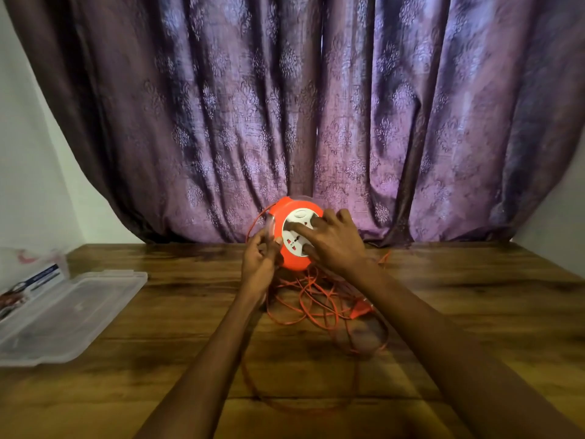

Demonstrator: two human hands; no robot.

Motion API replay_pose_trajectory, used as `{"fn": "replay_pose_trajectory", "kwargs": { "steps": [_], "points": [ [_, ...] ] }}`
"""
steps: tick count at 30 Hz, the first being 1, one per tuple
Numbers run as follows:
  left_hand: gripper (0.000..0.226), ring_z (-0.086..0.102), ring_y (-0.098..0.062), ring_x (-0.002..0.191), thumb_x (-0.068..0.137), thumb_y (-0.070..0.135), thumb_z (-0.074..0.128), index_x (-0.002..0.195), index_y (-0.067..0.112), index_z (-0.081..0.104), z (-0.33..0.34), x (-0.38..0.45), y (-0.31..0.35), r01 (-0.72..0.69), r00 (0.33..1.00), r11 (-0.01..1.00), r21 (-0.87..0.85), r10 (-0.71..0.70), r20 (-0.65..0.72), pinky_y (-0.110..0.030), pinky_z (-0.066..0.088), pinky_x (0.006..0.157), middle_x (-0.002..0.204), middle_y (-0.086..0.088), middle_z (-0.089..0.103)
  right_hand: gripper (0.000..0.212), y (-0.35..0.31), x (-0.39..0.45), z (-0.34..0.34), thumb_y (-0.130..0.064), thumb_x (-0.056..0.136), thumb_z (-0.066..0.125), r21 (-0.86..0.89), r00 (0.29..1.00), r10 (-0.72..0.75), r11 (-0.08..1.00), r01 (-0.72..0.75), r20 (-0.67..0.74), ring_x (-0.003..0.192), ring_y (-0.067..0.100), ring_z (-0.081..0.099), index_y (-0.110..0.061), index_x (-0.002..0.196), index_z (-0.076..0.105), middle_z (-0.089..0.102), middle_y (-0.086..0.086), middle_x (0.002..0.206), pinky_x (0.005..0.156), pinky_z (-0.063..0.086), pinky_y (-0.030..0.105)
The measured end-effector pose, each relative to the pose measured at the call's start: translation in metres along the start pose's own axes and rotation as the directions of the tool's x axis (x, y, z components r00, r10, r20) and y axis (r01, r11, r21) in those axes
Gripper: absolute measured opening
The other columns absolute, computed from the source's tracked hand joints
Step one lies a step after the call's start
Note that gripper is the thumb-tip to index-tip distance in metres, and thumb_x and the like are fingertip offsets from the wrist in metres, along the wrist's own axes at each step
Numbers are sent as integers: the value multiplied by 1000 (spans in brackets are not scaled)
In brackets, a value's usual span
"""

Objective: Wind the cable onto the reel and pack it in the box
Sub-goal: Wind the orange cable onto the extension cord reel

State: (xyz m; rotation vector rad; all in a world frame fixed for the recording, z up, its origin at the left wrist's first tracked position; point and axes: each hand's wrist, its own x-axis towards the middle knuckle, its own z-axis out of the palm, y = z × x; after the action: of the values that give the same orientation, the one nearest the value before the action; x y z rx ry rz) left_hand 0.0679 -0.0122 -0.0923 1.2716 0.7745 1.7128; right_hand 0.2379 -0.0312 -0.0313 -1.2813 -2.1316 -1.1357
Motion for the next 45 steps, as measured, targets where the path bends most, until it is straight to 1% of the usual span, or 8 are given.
{"fn": "replay_pose_trajectory", "kwargs": {
  "steps": [6, 10, 14, 21, 27, 35, 41, 45],
  "points": [
    [35, 48, -4, 52, 98, 16, 61, 128, 2, 51, 11, -11, -7, 4, 999, 1000, -28, -5, -36, -22, 40, 47, 70, 6, 59, 64, -21, 9, 3, -71, 67, 57, 282, 843, 518, 794, -538, 148, 99, 31, 63, -45, 125, 50, 75, 8, 94, 85, 40, 41],
    [36, 60, -14, 76, 97, 9, 60, 131, 0, 50, 18, -17, -1, -11, 997, 1000, -6, 11, -76, -31, 53, 68, 97, -15, 65, 68, -25, 24, -1, -77, 56, 68, 588, 469, 686, 74, -805, 556, 89, 30, 71, -22, 96, 63, 76, 9, 90, 81, 54, 38],
    [42, 61, -31, 105, 96, 5, 61, 136, -1, 48, 18, -18, 0, -26, 996, 999, 32, 28, -80, -48, 52, 92, 124, -28, 64, 52, -32, 24, 10, -57, 73, 78, 635, 399, 508, -475, -610, 764, 32, 17, 46, -6, 78, 68, 72, 18, 64, 38, 35, 20],
    [14, 53, -8, 61, 100, 14, 57, 113, 21, 58, -2, -6, 11, 90, 993, 986, -141, -99, -60, -21, 47, 55, 78, -1, 59, 29, -6, 14, 13, -42, 76, 78, 790, 516, 764, 13, -613, 388, 75, 13, 63, -28, 94, 59, 66, -10, 82, 71, 51, 31],
    [13, 62, -16, 91, 98, 18, 60, 110, 21, 63, -6, -3, 8, 216, 974, 955, -203, -224, -16, -39, 59, 75, 95, 0, 70, 21, 11, 4, 7, -26, 88, 74, 791, 679, 407, -341, -507, 611, 68, 18, 71, -10, 101, 71, 77, 2, 81, 48, 53, 23],
    [17, 66, -23, 94, 102, 18, 55, 106, 11, 70, 10, -23, 1, 109, 950, 946, 307, -190, 248, -38, 52, 92, 105, -11, 72, 14, 50, -15, 6, -18, 92, 69, 890, 610, 659, -231, -394, 441, 83, 25, 62, -5, 97, 72, 70, 17, 93, 74, 53, 44],
    [91, 10, -27, 156, 87, 79, 41, 159, 26, 22, 54, -54, -19, -590, 665, 219, 777, -415, 621, -54, 0, 125, 168, -2, 20, 21, 85, -45, -9, -16, 91, 71, 890, 594, 687, -179, -420, 419, 72, 7, 66, -2, 106, 71, 72, 4, 85, 66, 56, 23],
    [81, 12, -26, 156, 85, 80, 37, 156, 42, 23, 67, -52, -28, -523, 636, 192, 830, -560, 531, -69, -2, 117, 169, 11, 14, 26, 88, -63, -6, -19, 91, 71, 878, 553, 718, -173, -446, 423, 75, 15, 65, 2, 107, 70, 71, 14, 92, 62, 56, 26]
  ]
}}
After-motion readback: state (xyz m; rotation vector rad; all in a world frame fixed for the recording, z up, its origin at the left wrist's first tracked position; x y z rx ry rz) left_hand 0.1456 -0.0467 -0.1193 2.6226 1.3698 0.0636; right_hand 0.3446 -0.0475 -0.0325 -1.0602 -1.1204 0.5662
